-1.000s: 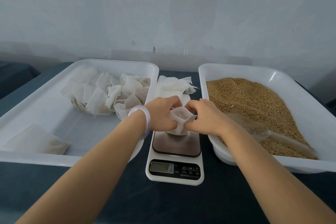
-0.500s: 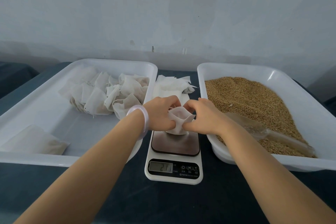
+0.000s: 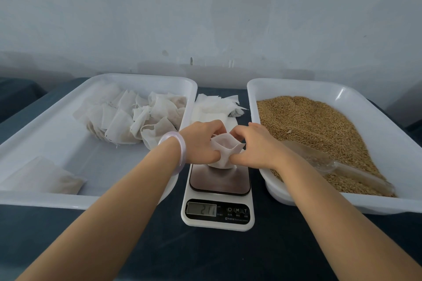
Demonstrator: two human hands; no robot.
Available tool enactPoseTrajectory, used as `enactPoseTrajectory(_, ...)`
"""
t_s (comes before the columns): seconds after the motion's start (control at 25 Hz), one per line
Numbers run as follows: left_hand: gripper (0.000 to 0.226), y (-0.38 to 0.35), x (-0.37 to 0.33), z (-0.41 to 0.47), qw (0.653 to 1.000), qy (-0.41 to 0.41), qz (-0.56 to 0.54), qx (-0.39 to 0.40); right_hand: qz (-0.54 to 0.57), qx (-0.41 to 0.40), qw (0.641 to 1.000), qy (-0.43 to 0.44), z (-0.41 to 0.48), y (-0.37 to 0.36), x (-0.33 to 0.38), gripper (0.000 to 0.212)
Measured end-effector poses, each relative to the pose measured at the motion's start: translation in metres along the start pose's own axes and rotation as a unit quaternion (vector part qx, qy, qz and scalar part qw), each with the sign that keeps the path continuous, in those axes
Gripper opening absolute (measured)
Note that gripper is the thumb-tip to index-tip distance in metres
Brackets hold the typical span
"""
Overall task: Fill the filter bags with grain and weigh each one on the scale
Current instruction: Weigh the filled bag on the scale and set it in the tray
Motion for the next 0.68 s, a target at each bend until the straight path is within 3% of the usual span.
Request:
enactPoseTrajectory(0.16,0.017,-0.002,0.002,0.004,0.999,-0.002,0.042,0.001,-0.051,-0.015,0.999,0.012,0.003,-0.004,0.0,0.034)
enactPoseTrajectory(0.36,0.009,-0.01,-0.004,0.014,0.978,0.018,0.201,0.06,-0.161,0.004,0.987,0.016,0.008,-0.01,0.0,0.042)
enactPoseTrajectory(0.52,0.018,-0.012,-0.013,0.018,0.958,0.01,0.279,0.07,-0.226,0.031,0.974,0.006,0.014,-0.014,0.003,0.039)
enactPoseTrajectory(0.68,0.022,-0.012,-0.012,0.018,0.962,0.01,0.264,0.072,-0.238,0.033,0.971,0.005,0.014,-0.013,0.004,0.037)
Point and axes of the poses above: each hand's wrist, its own z-axis towards the middle knuckle, its own y-axis out of the back of the hand, x = y × z, the point moved 2 cm from there along z, towards the middle knuckle, and after that the axes turned 1 degree about y, right-handed, at the moved point
